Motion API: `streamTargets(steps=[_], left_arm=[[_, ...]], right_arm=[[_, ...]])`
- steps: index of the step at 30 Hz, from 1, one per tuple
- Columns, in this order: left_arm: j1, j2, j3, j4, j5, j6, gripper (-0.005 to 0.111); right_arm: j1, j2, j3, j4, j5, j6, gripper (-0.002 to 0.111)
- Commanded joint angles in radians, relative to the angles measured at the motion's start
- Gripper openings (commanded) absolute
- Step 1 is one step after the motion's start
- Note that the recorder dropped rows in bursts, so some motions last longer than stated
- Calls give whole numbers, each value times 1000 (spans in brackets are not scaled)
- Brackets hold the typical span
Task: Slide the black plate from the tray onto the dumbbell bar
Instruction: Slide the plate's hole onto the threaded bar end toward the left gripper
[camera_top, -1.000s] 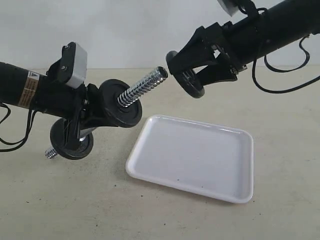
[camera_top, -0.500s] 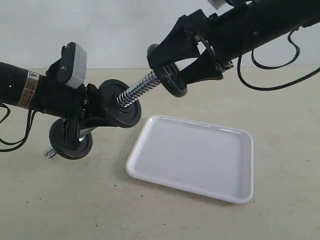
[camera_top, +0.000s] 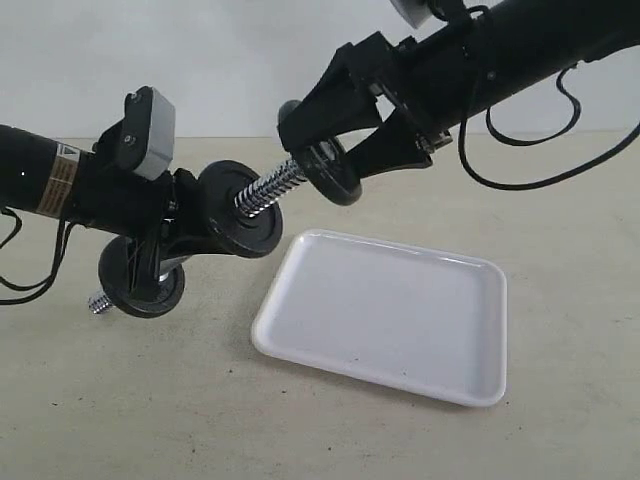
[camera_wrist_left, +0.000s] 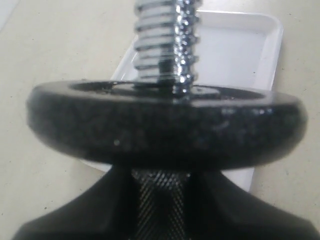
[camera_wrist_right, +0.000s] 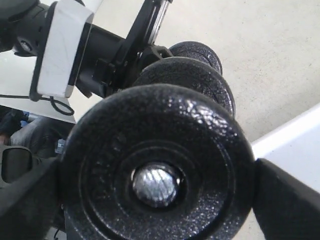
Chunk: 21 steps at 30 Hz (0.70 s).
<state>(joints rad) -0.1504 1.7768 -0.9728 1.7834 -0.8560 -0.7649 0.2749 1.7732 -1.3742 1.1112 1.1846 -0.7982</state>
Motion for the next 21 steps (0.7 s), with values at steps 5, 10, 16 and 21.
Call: streamTargets(steps=[5,10,16,21], left_arm=[[-91,-44,-28,-237,1,-3,4],[-91,-44,-28,-318,-7,-29,4],[-95,-44,-28,-326,-7,-29,4],[-95,-44,-28,-317,-7,-42,4]], right_arm=[[39,17,-11,0,20,-24,0],[66,17,-11,-74,-75,-8,0],[144,33,-11,-211,-169,35,0],[164,63,-11,-214,-186,25,2]])
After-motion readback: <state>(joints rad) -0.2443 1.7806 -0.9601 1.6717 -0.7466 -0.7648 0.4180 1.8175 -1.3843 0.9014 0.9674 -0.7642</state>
